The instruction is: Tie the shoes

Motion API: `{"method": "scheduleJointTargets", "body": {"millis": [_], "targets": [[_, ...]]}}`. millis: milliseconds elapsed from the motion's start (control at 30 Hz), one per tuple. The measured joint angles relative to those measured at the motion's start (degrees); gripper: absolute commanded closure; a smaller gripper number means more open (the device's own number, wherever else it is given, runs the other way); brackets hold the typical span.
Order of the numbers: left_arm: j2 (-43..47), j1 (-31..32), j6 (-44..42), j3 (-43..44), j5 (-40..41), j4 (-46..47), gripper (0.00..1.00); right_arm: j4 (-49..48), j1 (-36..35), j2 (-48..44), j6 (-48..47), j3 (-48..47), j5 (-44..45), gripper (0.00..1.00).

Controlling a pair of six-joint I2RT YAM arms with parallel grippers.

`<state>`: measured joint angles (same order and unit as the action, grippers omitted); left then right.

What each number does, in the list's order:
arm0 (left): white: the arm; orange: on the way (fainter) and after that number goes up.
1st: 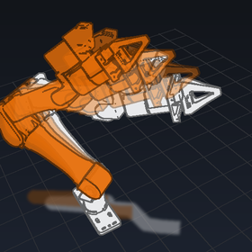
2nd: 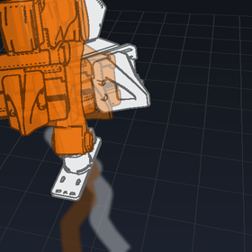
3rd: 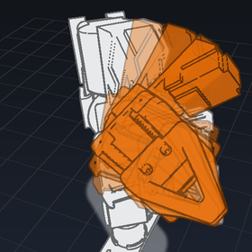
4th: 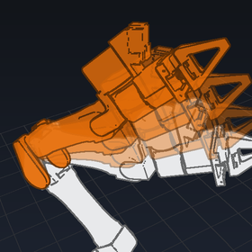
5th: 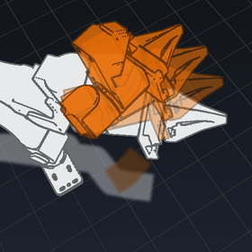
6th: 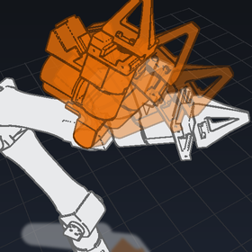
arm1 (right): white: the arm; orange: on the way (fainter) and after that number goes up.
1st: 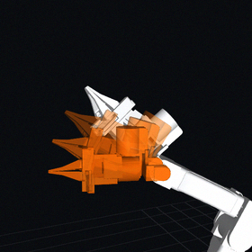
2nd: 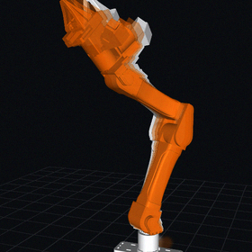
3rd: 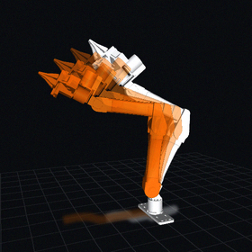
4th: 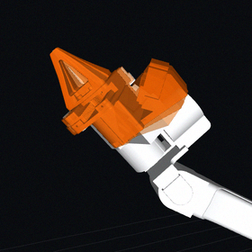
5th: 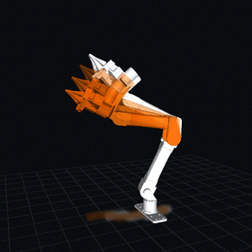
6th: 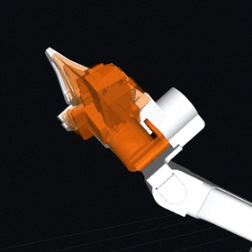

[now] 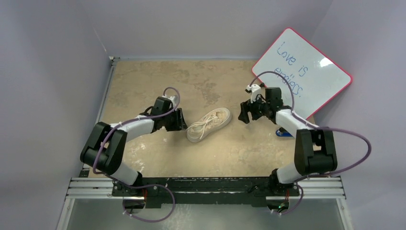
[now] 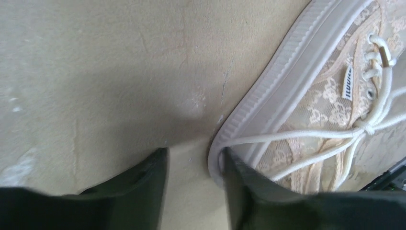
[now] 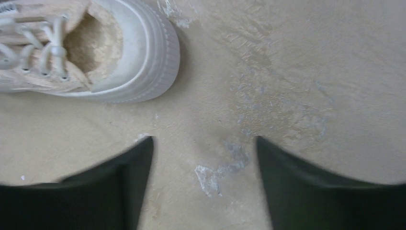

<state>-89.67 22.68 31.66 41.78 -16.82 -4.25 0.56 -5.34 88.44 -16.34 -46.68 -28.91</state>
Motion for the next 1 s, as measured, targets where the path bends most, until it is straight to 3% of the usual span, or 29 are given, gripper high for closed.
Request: {"method": "scheduleJointTargets", "body": {"millis": [100,200,500,633,767,1000], "targets": [[3.5,-0.1,0.0,0.4,3.0,-3.1,0.32,3.7,0.0,-5.6,2.3,-0.5,0.8,0.01],[7.5,-0.1,0.5,2.5,8.9,-9.2,0.28,11.2,0.0,-10.9,5.5,-5.2,2.8,0.01],[24.8,-0.2,4.2,12.3,30.9,-28.8,0.29,31.4,0.0,-21.3,21.0,-28.5,9.7,0.01],[29.5,-0.2,3.7,28.7,34.7,-32.0,0.28,37.0,0.0,-27.8,23.6,-36.7,11.3,0.01],[30.9,-0.2,0.7,45.3,34.1,-26.8,0.27,39.1,0.0,-35.5,24.5,-46.1,15.4,0.01],[32.2,-0.2,-5.2,58.8,35.0,-25.3,0.25,40.8,0.0,-41.5,27.3,-59.0,25.4,0.01]]}}
